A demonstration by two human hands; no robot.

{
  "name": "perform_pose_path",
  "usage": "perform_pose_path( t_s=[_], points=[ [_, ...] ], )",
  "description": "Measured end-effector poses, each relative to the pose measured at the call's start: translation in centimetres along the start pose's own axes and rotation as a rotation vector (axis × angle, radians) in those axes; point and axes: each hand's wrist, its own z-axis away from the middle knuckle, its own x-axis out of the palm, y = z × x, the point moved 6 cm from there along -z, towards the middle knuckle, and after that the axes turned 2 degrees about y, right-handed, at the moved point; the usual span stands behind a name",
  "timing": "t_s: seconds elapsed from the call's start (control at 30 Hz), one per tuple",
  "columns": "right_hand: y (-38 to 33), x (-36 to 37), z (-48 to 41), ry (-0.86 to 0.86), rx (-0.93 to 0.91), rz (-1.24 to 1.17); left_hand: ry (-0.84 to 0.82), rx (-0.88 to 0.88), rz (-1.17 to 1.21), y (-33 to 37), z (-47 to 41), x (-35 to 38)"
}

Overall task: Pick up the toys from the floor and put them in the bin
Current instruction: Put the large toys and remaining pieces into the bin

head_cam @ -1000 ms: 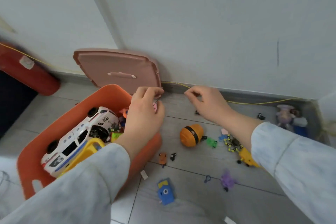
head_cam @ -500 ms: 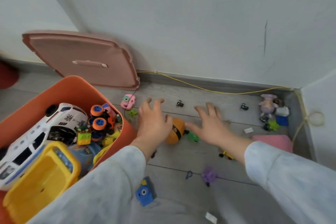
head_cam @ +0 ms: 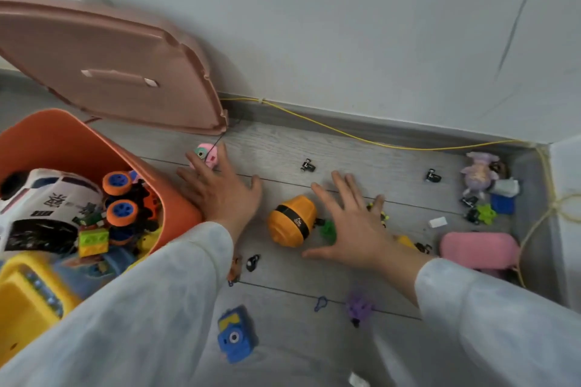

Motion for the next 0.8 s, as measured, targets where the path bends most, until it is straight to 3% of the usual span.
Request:
perform_pose_path(
  t_s=[0.2, 0.37, 0.43, 0.63, 0.8],
  points=[
    [0.2, 0.4, -0.6, -0.002, -0.066, 0.036, -0.013, 0.059, -0.084, -0.2, -0.9, 2.5],
    [0.4, 0.7, -1.2, -0.005, -0.091, 0.131, 0.057, 0.288, -0.137, 0.2, 0.9, 2.6],
    [0.2, 0.9, -1.4, 0.039, -0.114, 0.133, 0.048, 0.406, -0.113, 0.1, 2.2, 3.0],
    [0.9, 1.1, -1.0, 0.246, -0.159, 0.084, -0.083, 0.491, -0.016, -0.4, 4.1, 3.1],
    [0.6, 0.8, 0.3, 0.287, -0.163, 0.161, -0.137, 0.665, -0.01, -0.6, 7.8, 2.1]
  ],
)
